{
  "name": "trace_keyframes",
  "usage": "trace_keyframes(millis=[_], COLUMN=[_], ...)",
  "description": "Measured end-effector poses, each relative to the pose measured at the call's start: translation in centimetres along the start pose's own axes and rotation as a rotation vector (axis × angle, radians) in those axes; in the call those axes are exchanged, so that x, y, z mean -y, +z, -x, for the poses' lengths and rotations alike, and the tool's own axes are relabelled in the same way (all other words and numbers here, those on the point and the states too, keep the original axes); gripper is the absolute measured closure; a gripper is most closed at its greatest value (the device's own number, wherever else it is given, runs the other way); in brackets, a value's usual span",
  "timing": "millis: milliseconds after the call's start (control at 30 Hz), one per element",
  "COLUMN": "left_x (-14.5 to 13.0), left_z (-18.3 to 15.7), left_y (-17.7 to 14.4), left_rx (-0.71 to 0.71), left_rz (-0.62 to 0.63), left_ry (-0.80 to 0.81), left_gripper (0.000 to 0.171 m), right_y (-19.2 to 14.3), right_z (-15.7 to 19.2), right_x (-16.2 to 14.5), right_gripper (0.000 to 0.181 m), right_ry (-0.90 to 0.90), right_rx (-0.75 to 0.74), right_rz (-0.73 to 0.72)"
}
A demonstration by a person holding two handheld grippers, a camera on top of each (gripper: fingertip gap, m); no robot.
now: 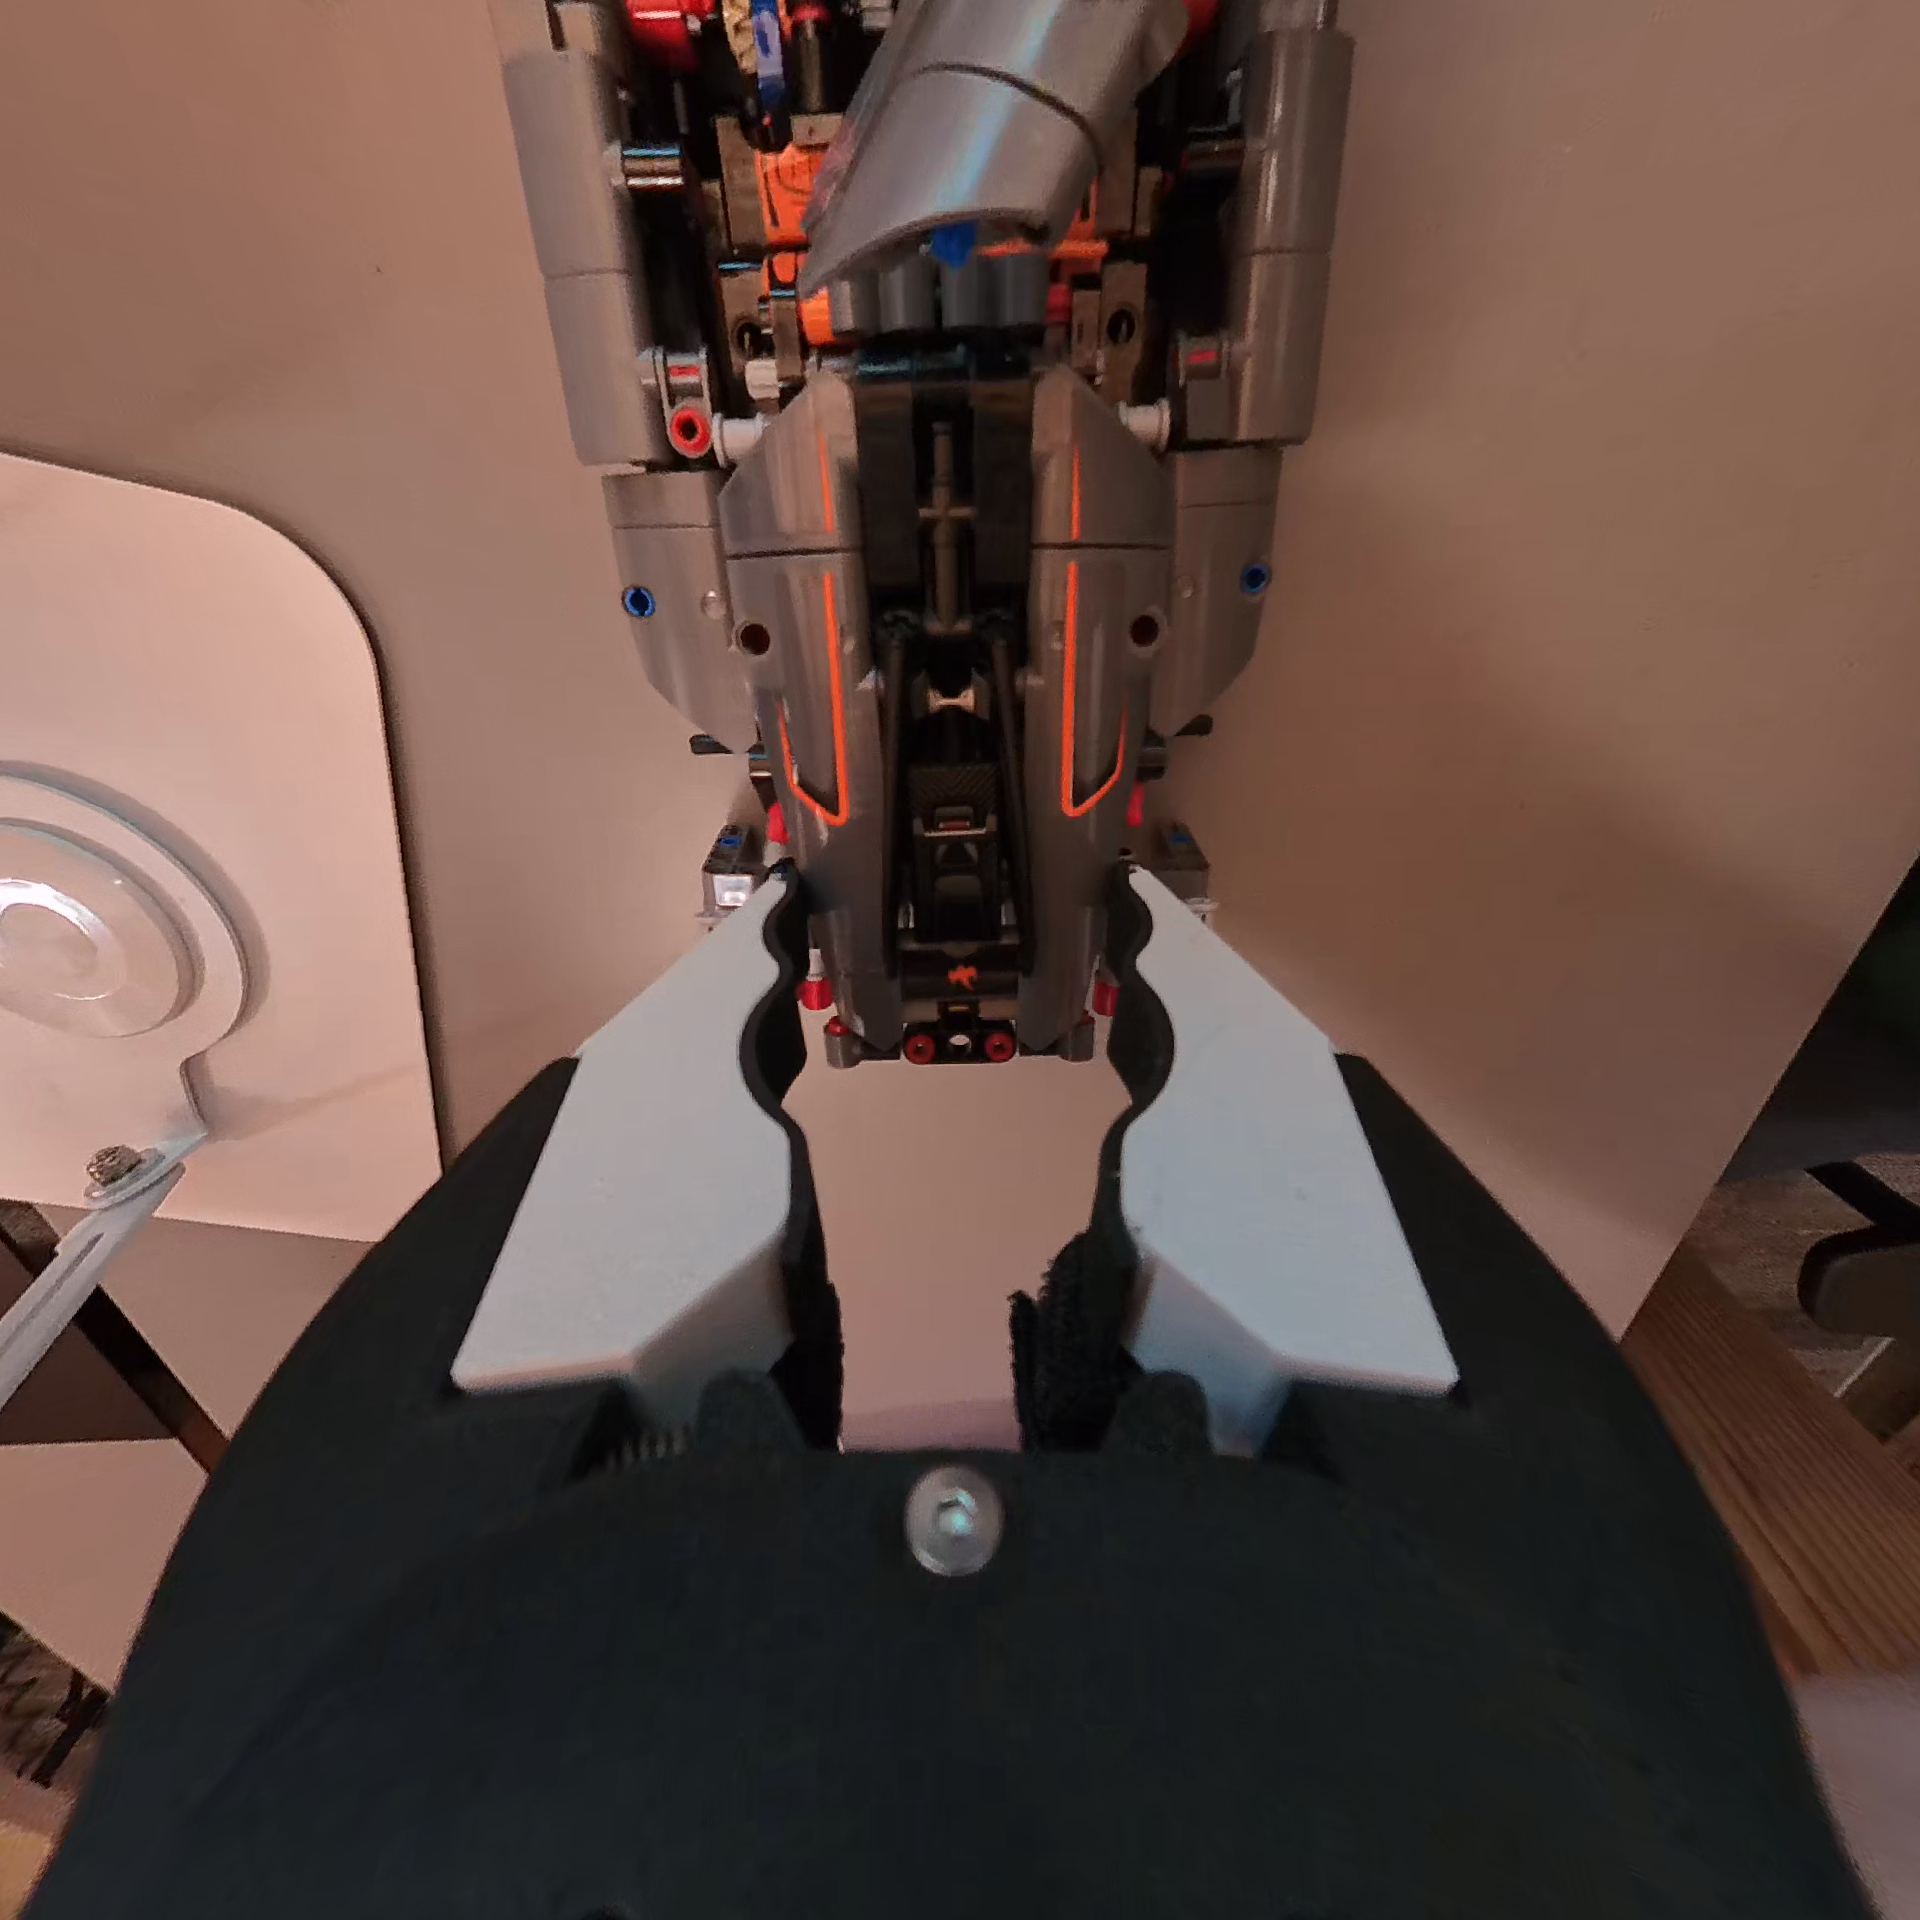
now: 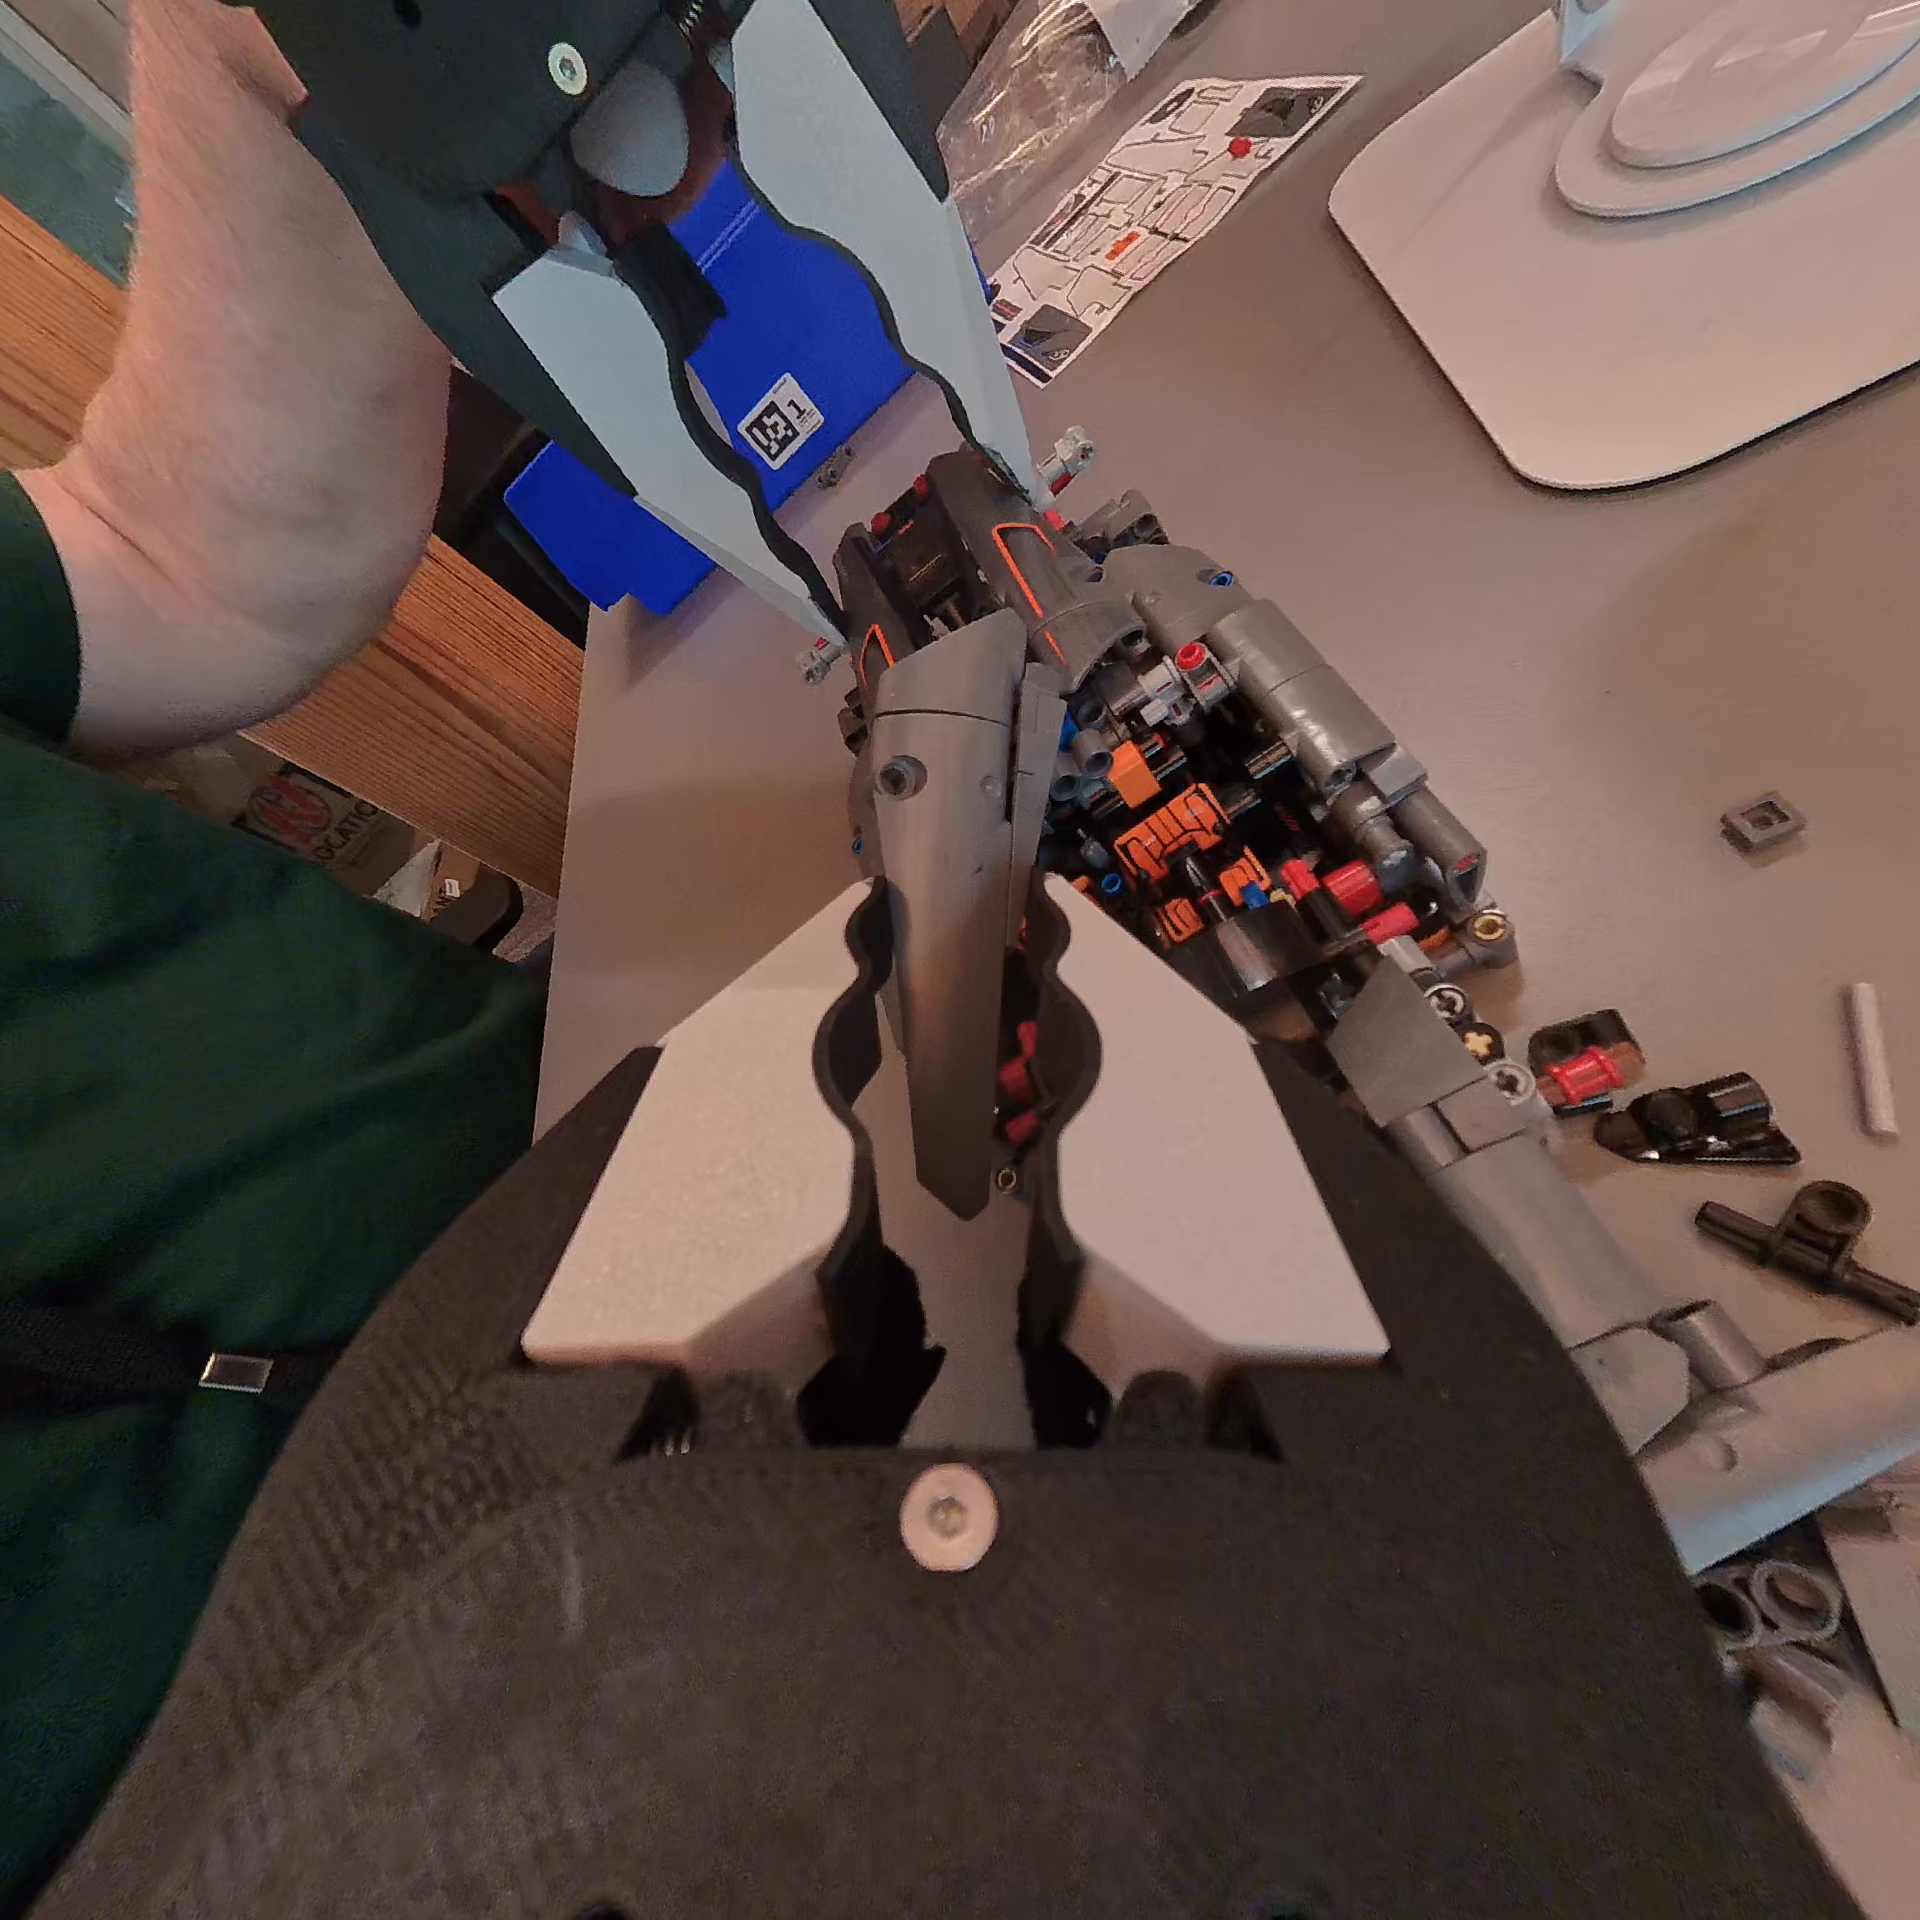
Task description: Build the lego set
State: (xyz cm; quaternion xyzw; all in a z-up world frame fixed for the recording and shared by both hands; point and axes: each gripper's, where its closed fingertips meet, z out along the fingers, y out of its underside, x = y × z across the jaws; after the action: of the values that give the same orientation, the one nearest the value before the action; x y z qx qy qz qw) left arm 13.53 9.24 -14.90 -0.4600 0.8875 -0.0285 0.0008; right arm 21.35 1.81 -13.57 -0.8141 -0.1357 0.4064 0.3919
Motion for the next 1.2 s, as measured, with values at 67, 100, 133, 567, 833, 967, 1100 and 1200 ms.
trace_keyframes(millis=[67,100,133,567,833,967,1100,1200], left_x=[-0.1,-0.1,-0.1,-3.6,-3.6,-2.6,-2.5,-2.6], left_z=[-0.1,-0.1,-0.1,-0.5,-1.5,-1.1,-0.6,-0.6], left_y=[0.3,0.4,0.4,-2.2,-1.1,-0.7,-0.8,-1.3], left_rx=[-0.005,-0.008,-0.005,0.086,-0.138,-0.229,-0.317,-0.333], left_rz=[-0.012,-0.03,-0.05,-0.353,-0.731,-0.852,-0.962,-1.011], left_ry=[-0.011,-0.022,-0.028,-0.278,-0.639,-0.732,-0.815,-0.823], left_gripper=[0.115,0.115,0.115,0.117,0.133,0.133,0.137,0.142], right_y=[0.0,0.0,0.0,0.0,0.0,0.0,0.1,0.1], right_z=[0.0,0.0,0.0,0.1,0.1,0.0,0.0,0.0], right_x=[0.0,0.0,0.0,0.0,0.0,0.0,0.0,-0.1], right_gripper=[0.157,0.157,0.157,0.158,0.158,0.157,0.157,0.157], right_ry=[-0.001,-0.002,-0.003,-0.009,-0.006,-0.007,-0.011,-0.012], right_rx=[-0.002,-0.002,-0.001,0.001,0.004,0.002,-0.004,-0.01], right_rz=[0.001,0.001,0.001,0.0,-0.002,-0.004,0.002,0.006])
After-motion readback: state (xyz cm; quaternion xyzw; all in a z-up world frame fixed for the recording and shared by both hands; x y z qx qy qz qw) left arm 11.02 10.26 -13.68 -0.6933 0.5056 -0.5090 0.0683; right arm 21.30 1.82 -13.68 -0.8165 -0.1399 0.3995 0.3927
